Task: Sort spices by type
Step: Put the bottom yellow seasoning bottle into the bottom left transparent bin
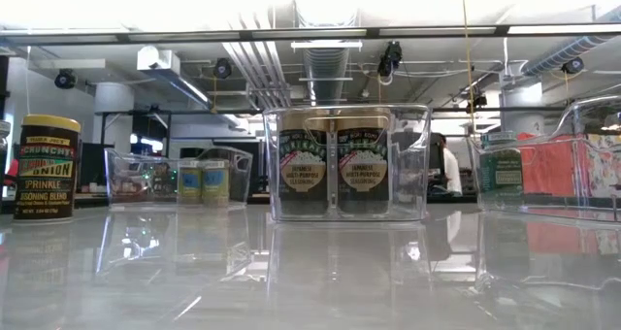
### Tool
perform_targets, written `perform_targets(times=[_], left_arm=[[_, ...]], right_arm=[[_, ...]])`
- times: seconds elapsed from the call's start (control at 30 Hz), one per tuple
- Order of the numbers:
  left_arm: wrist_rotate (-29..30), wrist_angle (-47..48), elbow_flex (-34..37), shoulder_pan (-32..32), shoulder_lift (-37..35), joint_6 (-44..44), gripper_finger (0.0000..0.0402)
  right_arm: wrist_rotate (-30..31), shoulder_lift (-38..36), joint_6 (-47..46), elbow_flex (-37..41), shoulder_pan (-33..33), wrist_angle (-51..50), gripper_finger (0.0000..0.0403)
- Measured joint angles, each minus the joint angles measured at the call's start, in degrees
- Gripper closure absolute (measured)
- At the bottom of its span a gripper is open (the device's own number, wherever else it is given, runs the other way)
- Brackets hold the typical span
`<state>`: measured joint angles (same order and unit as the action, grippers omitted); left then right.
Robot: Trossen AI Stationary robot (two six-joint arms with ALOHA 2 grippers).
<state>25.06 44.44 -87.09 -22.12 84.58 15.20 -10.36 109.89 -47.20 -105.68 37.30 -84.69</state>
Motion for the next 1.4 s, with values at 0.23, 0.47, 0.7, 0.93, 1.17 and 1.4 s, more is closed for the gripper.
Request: perform_targets(times=[0.23, 0.47, 0.7, 0.93, 1.17, 1.4], left_arm=[[0.0, 3.6, 0.0, -1.1, -0.5, 2.2, 0.0098], [0.1, 4.6, 0.0, -1.9, -1.7, 3.4, 0.0098], [0.4, 5.6, 0.0, -1.9, -2.2, 3.4, 0.0098], [0.8, 5.7, 0.0, -1.9, -2.1, 3.6, 0.0098], [1.5, 5.8, 0.0, -1.9, -2.1, 3.5, 0.0098], [1.5, 6.0, 0.0, -1.9, -2.1, 3.4, 0.0098]], right_arm=[[1.6, 5.6, 2.3, -6.0, -4.2, -0.7, 0.018], [2.7, 7.7, 4.4, -6.2, -7.6, -3.7, 0.018], [6.2, 8.0, 7.6, -6.2, -11.4, -2.8, 0.018], [6.3, 8.6, 10.4, -5.1, -13.7, 0.6, 0.0179], [6.4, 9.9, 11.3, -5.6, -14.5, 2.0, 0.0179], [6.3, 9.9, 11.4, -5.6, -14.5, 4.6, 0.0172]])
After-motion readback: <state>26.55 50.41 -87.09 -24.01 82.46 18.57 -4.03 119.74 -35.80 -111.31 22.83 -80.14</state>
